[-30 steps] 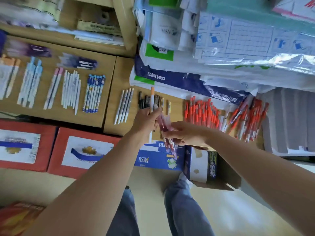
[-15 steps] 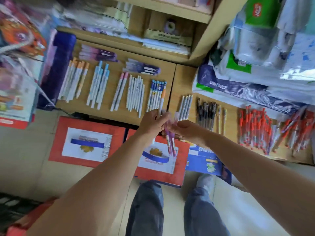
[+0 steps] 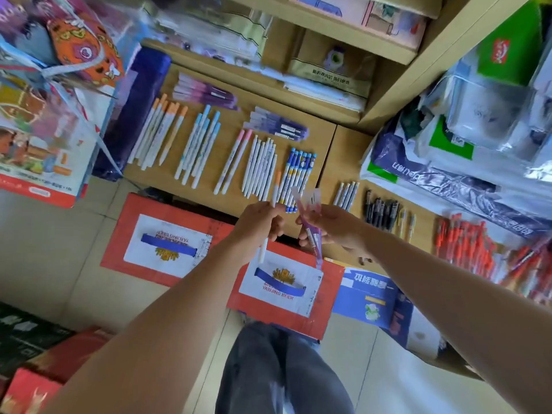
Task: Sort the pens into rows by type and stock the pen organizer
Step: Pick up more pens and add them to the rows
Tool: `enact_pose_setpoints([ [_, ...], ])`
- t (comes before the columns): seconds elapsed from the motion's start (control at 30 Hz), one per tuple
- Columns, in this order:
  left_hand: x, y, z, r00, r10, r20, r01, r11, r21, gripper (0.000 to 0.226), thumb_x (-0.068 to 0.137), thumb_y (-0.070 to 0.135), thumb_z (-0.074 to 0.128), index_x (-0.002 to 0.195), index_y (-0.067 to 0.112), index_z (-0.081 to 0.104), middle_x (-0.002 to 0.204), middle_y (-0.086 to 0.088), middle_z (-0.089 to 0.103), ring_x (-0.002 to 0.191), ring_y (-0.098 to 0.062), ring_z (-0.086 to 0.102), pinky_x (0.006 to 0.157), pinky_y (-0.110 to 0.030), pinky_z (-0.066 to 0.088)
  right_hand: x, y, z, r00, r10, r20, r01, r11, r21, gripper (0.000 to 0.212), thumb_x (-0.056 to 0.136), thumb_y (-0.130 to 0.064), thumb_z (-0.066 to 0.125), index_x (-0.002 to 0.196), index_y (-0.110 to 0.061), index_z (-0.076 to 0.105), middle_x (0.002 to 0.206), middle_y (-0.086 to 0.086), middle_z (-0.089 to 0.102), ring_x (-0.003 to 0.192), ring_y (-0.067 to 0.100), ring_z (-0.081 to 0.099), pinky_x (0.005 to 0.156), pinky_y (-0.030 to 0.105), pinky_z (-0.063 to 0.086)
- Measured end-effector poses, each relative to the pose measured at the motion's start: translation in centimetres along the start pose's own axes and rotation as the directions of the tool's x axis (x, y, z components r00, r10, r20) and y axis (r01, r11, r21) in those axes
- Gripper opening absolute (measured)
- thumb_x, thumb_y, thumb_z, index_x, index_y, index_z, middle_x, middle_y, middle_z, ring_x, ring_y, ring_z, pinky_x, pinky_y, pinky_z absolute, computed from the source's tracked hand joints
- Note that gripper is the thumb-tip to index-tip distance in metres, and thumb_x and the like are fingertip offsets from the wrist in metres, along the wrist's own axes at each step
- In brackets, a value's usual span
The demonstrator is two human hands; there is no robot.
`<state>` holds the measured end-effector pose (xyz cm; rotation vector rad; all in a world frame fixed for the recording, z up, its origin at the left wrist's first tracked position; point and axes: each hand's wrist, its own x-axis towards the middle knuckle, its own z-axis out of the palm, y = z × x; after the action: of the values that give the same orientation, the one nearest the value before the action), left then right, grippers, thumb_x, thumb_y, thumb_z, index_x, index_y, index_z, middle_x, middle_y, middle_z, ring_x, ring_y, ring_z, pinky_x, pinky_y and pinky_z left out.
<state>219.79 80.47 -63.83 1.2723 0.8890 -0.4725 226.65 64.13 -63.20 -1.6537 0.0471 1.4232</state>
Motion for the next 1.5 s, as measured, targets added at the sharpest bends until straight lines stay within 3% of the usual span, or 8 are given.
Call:
enact_pose_setpoints([
  [0.27, 0.3, -0.1, -0.2, 1.0, 0.024, 0.001, -0.024, 0.998, 0.065, 0.025, 0.101, 0.027, 0.046, 0.097, 0.012, 0.065, 0.08, -0.006, 0.071, 0.076, -0.019, 0.066, 0.073, -0.031, 0.053, 1.7, -0.4, -0.7, 0.986, -0.029, -0.162, 0.055, 0.985, 0.161, 0.02, 0.103, -0.02, 0.04, 0.095, -0.008, 0.054, 0.072, 0.004, 0.051, 0.058, 0.014, 0.049, 0.057, 0.022, 0.046],
  [0.4, 1.5, -0.6, -0.5, 0.986, 0.139, -0.088, -0.116, 0.967, 0.226, 0.024, 0.096, 0.033, 0.055, 0.098, 0.017, 0.073, 0.089, 0.007, 0.066, 0.08, -0.001, 0.056, 0.068, -0.018, 0.041, 2.9, -0.3, 0.3, 0.991, -0.035, -0.13, 0.046, 0.995, 0.086, 0.019, 0.103, -0.022, 0.04, 0.098, -0.005, 0.048, 0.066, 0.0, 0.038, 0.056, 0.011, 0.035, 0.059, 0.024, 0.039],
  [0.53, 2.7, 0.0, -2.2, 0.991, 0.122, -0.051, -0.11, 0.975, 0.193, 0.021, 0.093, 0.025, 0.059, 0.078, 0.016, 0.07, 0.06, -0.002, 0.052, 0.059, -0.019, 0.045, 0.062, -0.033, 0.039, 4.3, -0.7, 2.4, 0.993, -0.05, -0.108, 0.053, 0.998, 0.025, 0.017, 0.101, -0.019, 0.046, 0.091, -0.007, 0.054, 0.056, -0.007, 0.037, 0.051, 0.009, 0.036, 0.056, 0.023, 0.038],
  [0.7, 4.0, 1.6, -6.8, 0.983, 0.183, -0.015, -0.174, 0.953, 0.249, 0.024, 0.085, 0.034, 0.062, 0.072, 0.016, 0.068, 0.042, 0.011, 0.05, 0.046, -0.01, 0.044, 0.058, -0.028, 0.036, 6.8, -3.1, 6.0, 0.981, -0.053, -0.186, 0.037, 0.995, -0.09, 0.021, 0.094, -0.021, 0.06, 0.087, -0.001, 0.06, 0.043, -0.012, 0.042, 0.04, 0.005, 0.042, 0.05, 0.02, 0.041],
  [0.97, 6.5, 5.8, -18.6, 0.971, 0.231, 0.062, -0.239, 0.932, 0.272, 0.025, 0.081, 0.039, 0.062, 0.067, 0.019, 0.068, 0.042, 0.01, 0.047, 0.041, -0.004, 0.041, 0.055, -0.026, 0.031, 13.8, -9.7, 13.5, 0.97, 0.003, -0.243, 0.021, 0.995, 0.093, 0.02, 0.086, -0.018, 0.071, 0.088, 0.001, 0.063, 0.048, -0.004, 0.032, 0.04, 0.009, 0.031, 0.047, 0.024, 0.032],
  [1.07, 7.8, 6.9, -22.6, 0.962, 0.275, -0.007, -0.243, 0.863, 0.443, 0.025, 0.084, 0.041, 0.06, 0.087, 0.019, 0.071, 0.07, 0.009, 0.065, 0.063, -0.009, 0.056, 0.065, -0.026, 0.038, 16.8, -12.5, 15.7, 0.963, 0.049, -0.266, -0.013, 0.991, 0.134, 0.018, 0.088, -0.016, 0.069, 0.077, -0.006, 0.059, 0.05, -0.001, 0.034, 0.039, 0.008, 0.032, 0.046, 0.023, 0.034],
  [1.27, 9.6, 5.8, -29.4, 0.851, 0.525, -0.008, -0.204, 0.345, 0.916, 0.042, 0.089, 0.014, 0.054, 0.131, 0.013, 0.052, 0.135, -0.013, 0.046, 0.125, -0.035, 0.043, 0.101, -0.042, 0.041, 22.6, -16.3, 17.9, 0.896, 0.114, -0.429, -0.009, 0.971, 0.239, 0.02, 0.086, -0.015, 0.07, 0.074, -0.01, 0.054, 0.054, 0.002, 0.036, 0.042, 0.012, 0.032, 0.04, 0.023, 0.032],
  [1.5, 10.1, 4.6, -30.0, 0.92, 0.386, 0.073, -0.245, 0.417, 0.875, 0.059, 0.096, 0.014, 0.046, 0.15, 0.016, 0.022, 0.16, -0.008, 0.012, 0.145, -0.023, 0.018, 0.113, -0.032, 0.023, 26.0, -17.2, 19.5, 0.843, 0.135, -0.521, -0.003, 0.969, 0.246, 0.026, 0.083, -0.013, 0.072, 0.07, -0.011, 0.05, 0.051, 0.001, 0.036, 0.042, 0.013, 0.033, 0.043, 0.024, 0.033],
])
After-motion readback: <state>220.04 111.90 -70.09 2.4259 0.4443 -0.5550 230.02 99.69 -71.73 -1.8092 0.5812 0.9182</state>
